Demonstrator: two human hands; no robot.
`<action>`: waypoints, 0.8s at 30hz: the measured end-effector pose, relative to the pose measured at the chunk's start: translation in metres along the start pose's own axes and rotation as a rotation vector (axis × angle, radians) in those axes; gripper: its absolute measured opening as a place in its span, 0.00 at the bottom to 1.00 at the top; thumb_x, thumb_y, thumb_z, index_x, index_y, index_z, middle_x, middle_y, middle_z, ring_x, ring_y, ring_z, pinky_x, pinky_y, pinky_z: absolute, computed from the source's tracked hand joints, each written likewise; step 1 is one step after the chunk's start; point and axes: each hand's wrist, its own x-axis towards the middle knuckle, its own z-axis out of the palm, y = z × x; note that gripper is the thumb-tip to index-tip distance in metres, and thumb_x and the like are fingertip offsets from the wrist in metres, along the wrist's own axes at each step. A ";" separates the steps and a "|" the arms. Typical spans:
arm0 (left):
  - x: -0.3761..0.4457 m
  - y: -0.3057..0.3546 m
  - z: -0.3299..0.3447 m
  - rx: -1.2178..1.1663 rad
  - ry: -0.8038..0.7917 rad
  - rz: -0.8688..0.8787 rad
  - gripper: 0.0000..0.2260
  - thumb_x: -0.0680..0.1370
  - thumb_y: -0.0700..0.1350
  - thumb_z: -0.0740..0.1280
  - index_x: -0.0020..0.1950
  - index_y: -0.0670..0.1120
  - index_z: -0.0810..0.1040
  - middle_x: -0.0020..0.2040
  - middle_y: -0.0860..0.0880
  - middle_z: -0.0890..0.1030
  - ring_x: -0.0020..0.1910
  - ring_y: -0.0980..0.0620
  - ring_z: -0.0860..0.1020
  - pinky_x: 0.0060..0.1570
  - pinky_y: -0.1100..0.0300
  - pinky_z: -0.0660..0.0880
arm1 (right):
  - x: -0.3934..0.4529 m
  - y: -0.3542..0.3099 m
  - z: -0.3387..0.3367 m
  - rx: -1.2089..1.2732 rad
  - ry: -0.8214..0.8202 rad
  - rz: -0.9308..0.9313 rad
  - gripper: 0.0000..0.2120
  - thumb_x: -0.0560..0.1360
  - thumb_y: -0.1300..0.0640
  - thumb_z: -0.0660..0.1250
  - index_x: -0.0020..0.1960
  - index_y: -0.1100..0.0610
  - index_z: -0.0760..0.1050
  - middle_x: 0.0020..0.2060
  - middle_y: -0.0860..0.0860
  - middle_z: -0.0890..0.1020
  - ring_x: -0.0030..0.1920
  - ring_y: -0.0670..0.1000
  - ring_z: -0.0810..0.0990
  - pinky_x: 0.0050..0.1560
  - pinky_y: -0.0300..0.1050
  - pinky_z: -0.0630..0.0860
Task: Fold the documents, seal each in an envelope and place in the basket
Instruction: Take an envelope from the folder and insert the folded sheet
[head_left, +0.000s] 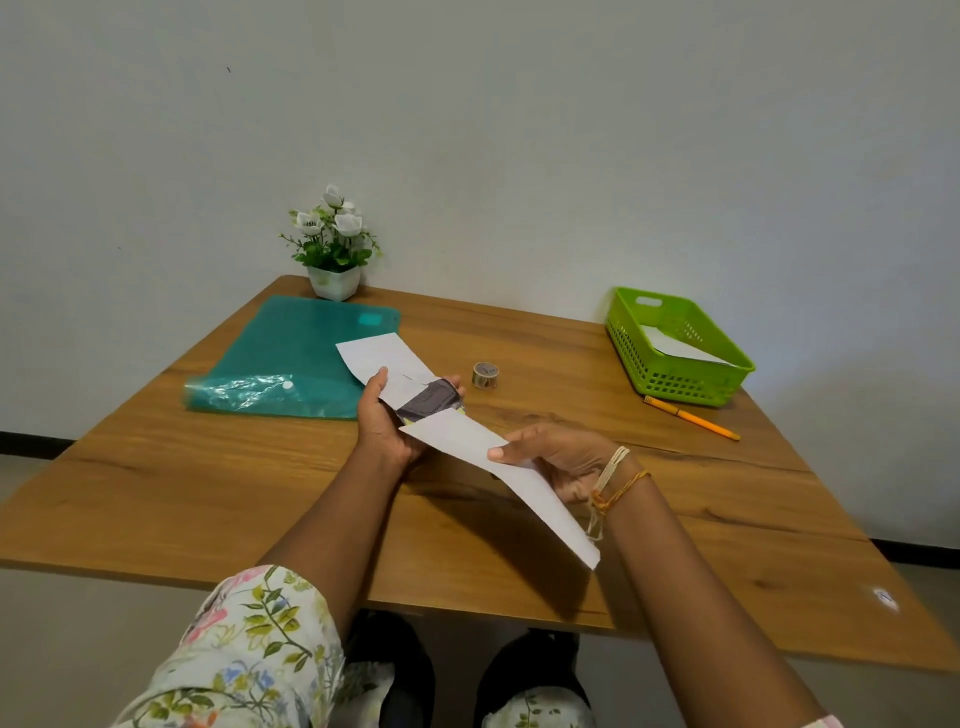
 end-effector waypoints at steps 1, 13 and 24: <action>-0.001 0.000 0.001 -0.004 -0.004 -0.011 0.24 0.77 0.59 0.62 0.58 0.37 0.71 0.49 0.32 0.82 0.53 0.35 0.78 0.57 0.42 0.73 | 0.001 0.000 0.004 0.011 0.004 0.007 0.04 0.75 0.63 0.66 0.43 0.63 0.75 0.31 0.55 0.83 0.29 0.50 0.82 0.28 0.42 0.80; -0.001 -0.004 0.001 -0.010 -0.023 -0.009 0.24 0.76 0.60 0.63 0.58 0.40 0.70 0.55 0.31 0.79 0.57 0.34 0.78 0.59 0.39 0.74 | -0.002 -0.007 0.018 0.092 0.106 -0.012 0.07 0.75 0.61 0.68 0.48 0.64 0.75 0.32 0.56 0.83 0.29 0.51 0.82 0.29 0.43 0.80; 0.000 -0.002 -0.003 -0.056 -0.055 -0.031 0.31 0.75 0.64 0.63 0.65 0.41 0.67 0.60 0.31 0.77 0.58 0.33 0.77 0.58 0.39 0.74 | 0.000 -0.004 0.032 0.153 0.194 0.011 0.06 0.73 0.64 0.69 0.48 0.65 0.74 0.32 0.58 0.83 0.29 0.53 0.83 0.28 0.44 0.79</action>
